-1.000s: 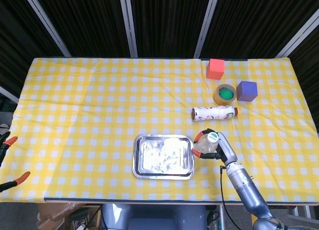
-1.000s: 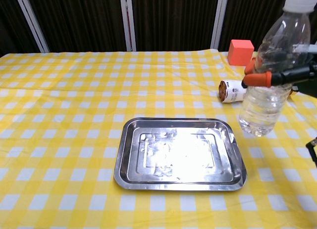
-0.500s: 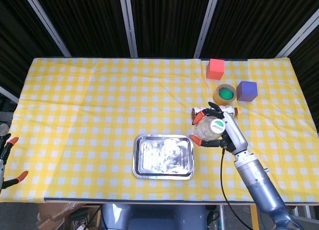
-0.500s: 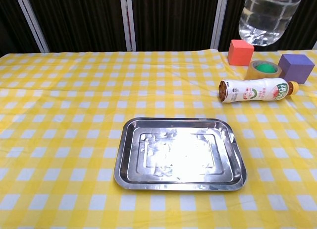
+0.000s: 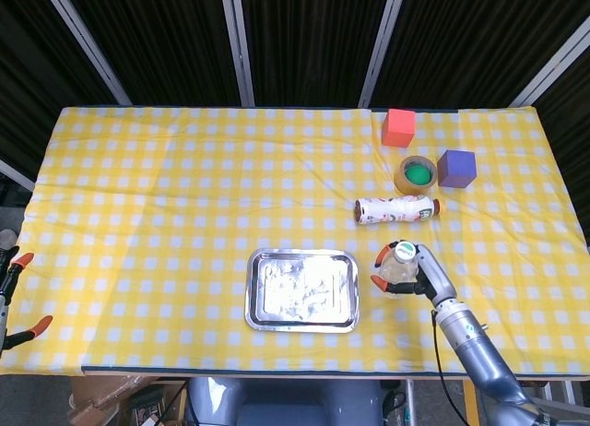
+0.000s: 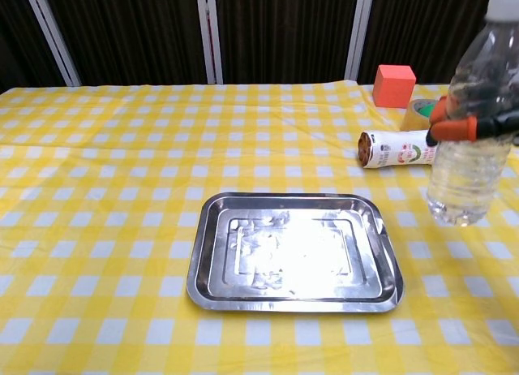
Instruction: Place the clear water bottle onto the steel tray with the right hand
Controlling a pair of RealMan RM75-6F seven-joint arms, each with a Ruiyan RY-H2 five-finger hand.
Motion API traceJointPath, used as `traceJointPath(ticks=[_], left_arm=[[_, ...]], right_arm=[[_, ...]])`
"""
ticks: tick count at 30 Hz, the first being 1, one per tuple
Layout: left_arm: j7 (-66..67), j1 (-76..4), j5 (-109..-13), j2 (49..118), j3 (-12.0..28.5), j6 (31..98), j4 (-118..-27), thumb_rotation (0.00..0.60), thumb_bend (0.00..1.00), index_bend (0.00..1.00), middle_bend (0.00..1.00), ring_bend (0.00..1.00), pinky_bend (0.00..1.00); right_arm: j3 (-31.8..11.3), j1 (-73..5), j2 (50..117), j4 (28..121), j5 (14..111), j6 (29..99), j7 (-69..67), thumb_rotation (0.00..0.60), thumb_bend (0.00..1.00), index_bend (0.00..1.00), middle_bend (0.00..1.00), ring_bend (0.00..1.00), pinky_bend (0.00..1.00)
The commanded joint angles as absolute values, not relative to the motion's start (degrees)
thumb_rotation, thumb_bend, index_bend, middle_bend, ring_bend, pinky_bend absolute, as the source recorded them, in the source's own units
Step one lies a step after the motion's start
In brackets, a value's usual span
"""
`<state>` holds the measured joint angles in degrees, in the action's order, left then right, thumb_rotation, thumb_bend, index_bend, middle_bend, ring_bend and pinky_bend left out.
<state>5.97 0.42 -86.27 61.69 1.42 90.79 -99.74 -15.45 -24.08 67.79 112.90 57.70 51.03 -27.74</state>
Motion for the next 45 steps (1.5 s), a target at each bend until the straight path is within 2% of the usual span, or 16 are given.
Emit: traceJointPath(ticks=[1,4,8,13,15,18,21,25,28,33,39,45], left_arm=[[6.00,0.44,-86.18,61.73,1.50,90.82,-99.74,0.600,0.13,0.12,0.04,0.00,0.00],[5.87,0.43,-86.28,61.71,1.45,90.70,-99.75,0.600,0.13,0.12,0.04,0.00,0.00],[5.71,0.44,-86.27,61.64,1.44,90.60,-99.76,0.600,0.13,0.12,0.03,0.00,0.00],[5.42,0.51,-86.55,61.51,1.35,90.65,-99.88,0.600,0.13,0.12,0.03,0.00,0.00],[5.25,0.59,-86.66,61.44,1.30,90.75,-99.96,0.600,0.13,0.12,0.03,0.00,0.00],[5.05,0.71,-86.95,61.31,1.18,90.92,-100.07,0.600,0.13,0.12,0.03,0.00,0.00],[4.68,0.85,-87.13,61.09,1.12,91.11,-100.24,0.600,0.13,0.12,0.03,0.00,0.00],[4.23,1.03,-87.43,60.80,1.02,91.37,-100.42,0.600,0.13,0.12,0.03,0.00,0.00],[4.10,1.11,-87.43,60.73,1.08,91.50,-100.37,0.600,0.13,0.12,0.03,0.00,0.00],[4.60,0.92,-87.12,60.98,1.16,90.99,-100.27,0.600,0.13,0.12,0.03,0.00,0.00],[5.43,0.71,-86.99,61.39,1.20,90.57,-100.13,0.600,0.13,0.12,0.03,0.00,0.00],[5.47,0.53,-86.41,61.54,1.30,89.96,-99.73,0.600,0.13,0.12,0.03,0.00,0.00]], right_arm=[[-13.31,-22.70,71.79,109.01,63.36,49.18,-32.50,0.600,0.40,0.80,0.65,0.31,0.00],[-14.75,-22.85,70.48,110.94,64.81,50.06,-32.97,0.600,0.41,0.80,0.65,0.31,0.00],[-18.76,-23.35,64.01,118.61,65.30,52.45,-30.43,0.600,0.41,0.80,0.65,0.31,0.00],[-26.93,-24.54,50.91,133.76,60.59,57.21,-23.22,0.600,0.41,0.80,0.65,0.31,0.00],[-30.28,-25.27,47.59,134.99,60.93,58.22,-23.28,0.600,0.41,0.80,0.65,0.31,0.00],[-31.97,-24.69,44.70,134.99,63.68,59.66,-23.21,0.600,0.41,0.80,0.65,0.31,0.00],[-29.34,-23.69,43.76,134.99,63.86,58.96,-21.77,0.600,0.41,0.80,0.65,0.31,0.00],[-23.48,-23.25,46.65,134.38,60.50,57.41,-19.36,0.600,0.41,0.80,0.65,0.31,0.00],[-18.70,-23.04,52.24,130.53,59.98,55.28,-20.38,0.600,0.41,0.80,0.65,0.31,0.00],[-11.91,-21.31,62.96,121.75,65.93,53.52,-24.40,0.600,0.41,0.80,0.65,0.31,0.00],[-11.48,-21.89,69.13,117.48,68.74,54.04,-26.70,0.600,0.41,0.80,0.65,0.31,0.00],[-12.86,-20.31,66.28,114.19,68.21,55.59,-31.70,0.600,0.41,0.80,0.65,0.31,0.00]])
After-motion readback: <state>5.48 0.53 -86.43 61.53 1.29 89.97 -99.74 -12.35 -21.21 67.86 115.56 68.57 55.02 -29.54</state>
